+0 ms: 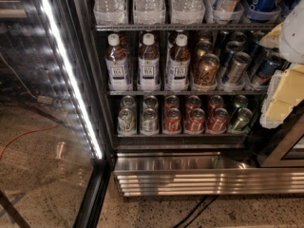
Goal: Close left fridge door
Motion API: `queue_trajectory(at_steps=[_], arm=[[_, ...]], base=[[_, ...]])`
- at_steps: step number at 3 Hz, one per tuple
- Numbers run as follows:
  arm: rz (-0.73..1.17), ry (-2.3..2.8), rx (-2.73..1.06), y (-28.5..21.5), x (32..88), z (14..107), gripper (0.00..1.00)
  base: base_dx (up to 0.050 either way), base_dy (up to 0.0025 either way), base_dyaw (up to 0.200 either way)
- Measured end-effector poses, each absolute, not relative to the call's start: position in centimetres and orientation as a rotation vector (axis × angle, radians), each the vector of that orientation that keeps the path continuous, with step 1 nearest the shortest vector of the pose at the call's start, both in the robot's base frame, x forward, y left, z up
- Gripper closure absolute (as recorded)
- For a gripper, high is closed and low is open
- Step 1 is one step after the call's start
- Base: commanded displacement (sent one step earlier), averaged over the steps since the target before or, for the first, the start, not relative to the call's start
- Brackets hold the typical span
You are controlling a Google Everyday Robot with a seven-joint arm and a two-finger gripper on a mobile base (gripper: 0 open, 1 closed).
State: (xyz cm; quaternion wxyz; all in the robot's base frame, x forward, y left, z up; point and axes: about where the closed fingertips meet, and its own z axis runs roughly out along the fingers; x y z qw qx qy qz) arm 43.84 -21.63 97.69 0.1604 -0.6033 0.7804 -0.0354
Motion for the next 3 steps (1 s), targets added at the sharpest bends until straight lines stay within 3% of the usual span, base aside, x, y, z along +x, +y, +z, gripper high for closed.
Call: queue_trajectory(at_steps=[2,3], arm=[[-0.101,2.229,-1.723,-21.63,43.84,97.69,0.00],[-0.101,2.229,-1.723,-21.63,43.84,97.69,0.00]], base=[[0.000,0.00001,-0.189],[-0.020,0.00176,-0.183]])
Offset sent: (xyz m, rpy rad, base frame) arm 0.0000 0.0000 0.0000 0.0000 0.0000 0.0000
